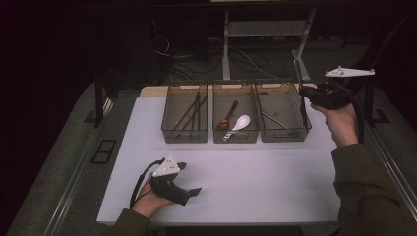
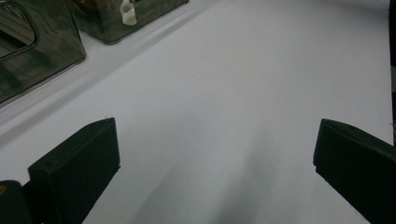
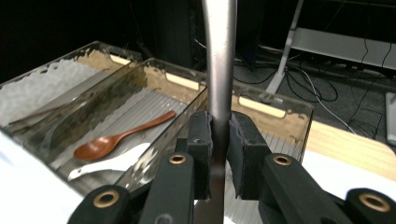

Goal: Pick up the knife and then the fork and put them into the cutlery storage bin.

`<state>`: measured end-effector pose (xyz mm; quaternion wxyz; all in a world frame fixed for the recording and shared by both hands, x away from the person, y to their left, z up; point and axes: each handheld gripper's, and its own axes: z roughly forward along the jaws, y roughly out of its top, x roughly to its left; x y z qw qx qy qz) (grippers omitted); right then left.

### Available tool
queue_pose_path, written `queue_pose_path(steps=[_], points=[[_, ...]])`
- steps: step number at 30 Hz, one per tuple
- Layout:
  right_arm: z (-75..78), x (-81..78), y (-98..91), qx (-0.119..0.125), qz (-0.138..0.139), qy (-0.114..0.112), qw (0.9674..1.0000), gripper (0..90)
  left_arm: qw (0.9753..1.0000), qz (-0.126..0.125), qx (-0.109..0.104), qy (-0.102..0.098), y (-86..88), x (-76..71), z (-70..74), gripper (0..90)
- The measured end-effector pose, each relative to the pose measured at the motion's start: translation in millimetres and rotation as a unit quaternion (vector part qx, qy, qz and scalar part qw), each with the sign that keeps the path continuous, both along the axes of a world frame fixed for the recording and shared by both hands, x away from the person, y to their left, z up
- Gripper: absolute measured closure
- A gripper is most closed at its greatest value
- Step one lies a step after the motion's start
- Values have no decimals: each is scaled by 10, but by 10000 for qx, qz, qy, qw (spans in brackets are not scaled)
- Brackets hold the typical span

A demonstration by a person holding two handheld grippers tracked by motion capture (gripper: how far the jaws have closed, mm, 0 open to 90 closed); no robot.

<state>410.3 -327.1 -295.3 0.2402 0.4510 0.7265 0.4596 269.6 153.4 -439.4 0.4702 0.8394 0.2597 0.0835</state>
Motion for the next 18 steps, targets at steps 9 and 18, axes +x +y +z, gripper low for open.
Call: queue_pose_path(steps=[9,18], points=[[-32,329,19,-97,-207,22,9997,788,10000,-18,15,-29,5,1,3,0],[-296,591,-20,-103,-443,303,9985,788,10000,-25,-2,-3,0,-1,1,0]])
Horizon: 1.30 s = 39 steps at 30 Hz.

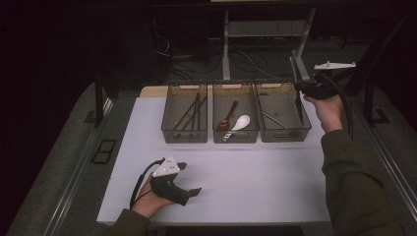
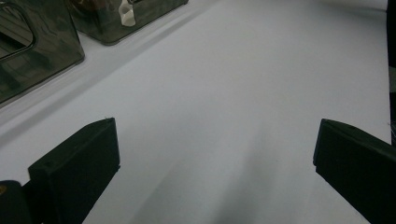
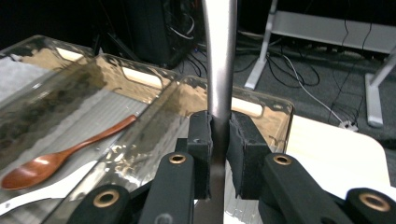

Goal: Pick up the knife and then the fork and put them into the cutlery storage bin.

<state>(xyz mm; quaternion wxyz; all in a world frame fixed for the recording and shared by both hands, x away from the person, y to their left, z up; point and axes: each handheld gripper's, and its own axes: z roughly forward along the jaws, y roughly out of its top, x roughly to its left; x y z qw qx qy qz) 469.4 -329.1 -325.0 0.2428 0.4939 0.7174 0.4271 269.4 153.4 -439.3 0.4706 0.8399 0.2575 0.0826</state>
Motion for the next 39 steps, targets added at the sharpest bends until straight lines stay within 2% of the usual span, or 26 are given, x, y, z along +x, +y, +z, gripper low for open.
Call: queue_pose_path(steps=[7,17,20,29,31,34,37,39], points=[[-155,100,13,-41,-39,87,9999,788,10000,-23,-7,2,-11,-1,-3,0],[-334,182,57,-340,-40,348,9988,788,10000,-40,-1,8,-11,-2,-6,0],[-370,210,80,-526,-4,504,9973,788,10000,-51,26,17,-17,-1,-8,0],[-505,302,133,-662,107,1018,9925,784,10000,-52,11,20,-21,-2,-7,0],[-526,322,151,-672,160,1144,9910,825,10000,-57,14,22,-21,-1,-8,0],[-509,338,172,-641,182,1166,9909,814,10000,-58,7,22,-21,-1,-7,0],[-492,346,197,-749,228,1219,9895,793,10000,-64,3,15,-20,-2,-5,0],[-484,345,194,-674,244,1255,9895,765,10000,-64,7,15,-21,-2,-5,0]])
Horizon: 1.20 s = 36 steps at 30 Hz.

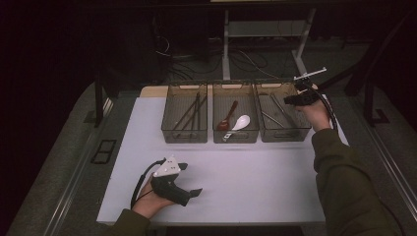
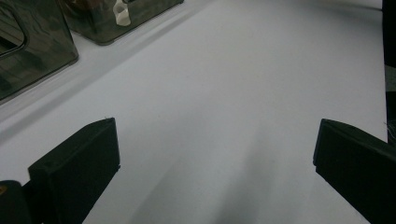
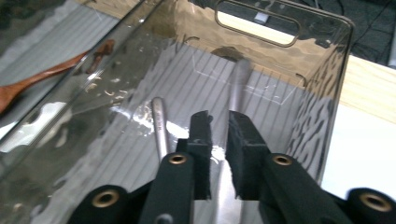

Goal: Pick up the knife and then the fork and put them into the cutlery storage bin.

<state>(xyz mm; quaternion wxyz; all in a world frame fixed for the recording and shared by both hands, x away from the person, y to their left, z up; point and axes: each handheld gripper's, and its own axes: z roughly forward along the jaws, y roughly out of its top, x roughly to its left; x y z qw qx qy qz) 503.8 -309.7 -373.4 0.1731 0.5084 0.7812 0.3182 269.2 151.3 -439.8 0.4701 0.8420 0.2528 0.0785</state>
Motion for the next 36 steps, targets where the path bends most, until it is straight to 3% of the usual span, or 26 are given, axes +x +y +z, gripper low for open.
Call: queue_pose_path(steps=[6,12,17,36], points=[[16,-37,-27,150,-5,46,9999,654,10000,9,-3,5,2,2,-1,0],[107,-112,-48,326,36,-143,9994,528,10000,9,2,-9,8,8,3,0],[145,-190,-86,661,55,-266,9974,430,10000,28,4,-8,15,15,1,0],[122,-557,-201,1062,222,-572,9925,336,9999,87,-80,-19,61,87,8,0]])
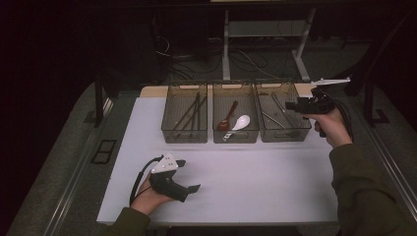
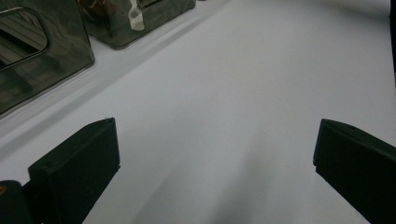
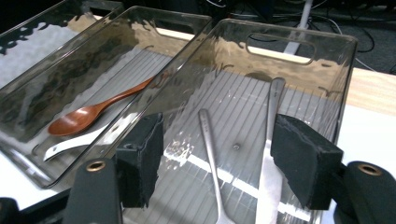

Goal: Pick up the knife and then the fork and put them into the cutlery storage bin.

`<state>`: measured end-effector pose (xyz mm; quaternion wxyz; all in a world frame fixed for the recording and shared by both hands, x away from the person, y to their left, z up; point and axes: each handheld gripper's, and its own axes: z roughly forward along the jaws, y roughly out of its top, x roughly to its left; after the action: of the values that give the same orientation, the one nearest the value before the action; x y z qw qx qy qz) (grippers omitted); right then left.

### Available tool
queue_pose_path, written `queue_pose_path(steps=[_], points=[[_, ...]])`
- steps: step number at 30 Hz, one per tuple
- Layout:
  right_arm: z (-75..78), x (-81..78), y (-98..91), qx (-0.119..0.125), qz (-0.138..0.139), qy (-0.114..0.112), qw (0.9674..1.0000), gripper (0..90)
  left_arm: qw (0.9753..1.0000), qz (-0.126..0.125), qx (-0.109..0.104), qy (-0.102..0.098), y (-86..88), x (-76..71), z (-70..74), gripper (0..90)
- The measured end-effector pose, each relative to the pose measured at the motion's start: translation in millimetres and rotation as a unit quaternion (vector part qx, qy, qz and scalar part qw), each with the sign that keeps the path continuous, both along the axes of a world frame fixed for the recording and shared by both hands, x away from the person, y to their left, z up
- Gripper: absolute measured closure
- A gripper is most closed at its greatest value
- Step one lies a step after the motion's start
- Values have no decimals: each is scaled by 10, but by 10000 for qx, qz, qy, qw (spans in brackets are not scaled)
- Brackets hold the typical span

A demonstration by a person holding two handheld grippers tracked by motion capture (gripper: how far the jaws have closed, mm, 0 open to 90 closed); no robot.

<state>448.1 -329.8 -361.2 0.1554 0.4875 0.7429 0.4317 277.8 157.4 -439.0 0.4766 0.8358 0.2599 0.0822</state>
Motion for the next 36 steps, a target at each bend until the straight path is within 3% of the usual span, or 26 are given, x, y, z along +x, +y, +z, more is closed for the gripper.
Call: queue_pose_path(steps=[8,17,23,36], points=[[-59,-226,28,119,72,-123,9998,287,10000,29,-29,1,23,7,0,0],[-139,-608,102,233,350,-320,9986,257,10000,16,-54,-18,29,-11,-1,0],[-250,-842,134,116,399,-361,9985,223,10000,10,-42,-13,26,-17,0,0],[-457,-1291,141,183,458,-460,9977,186,10000,28,-42,-14,33,-23,-1,0]])
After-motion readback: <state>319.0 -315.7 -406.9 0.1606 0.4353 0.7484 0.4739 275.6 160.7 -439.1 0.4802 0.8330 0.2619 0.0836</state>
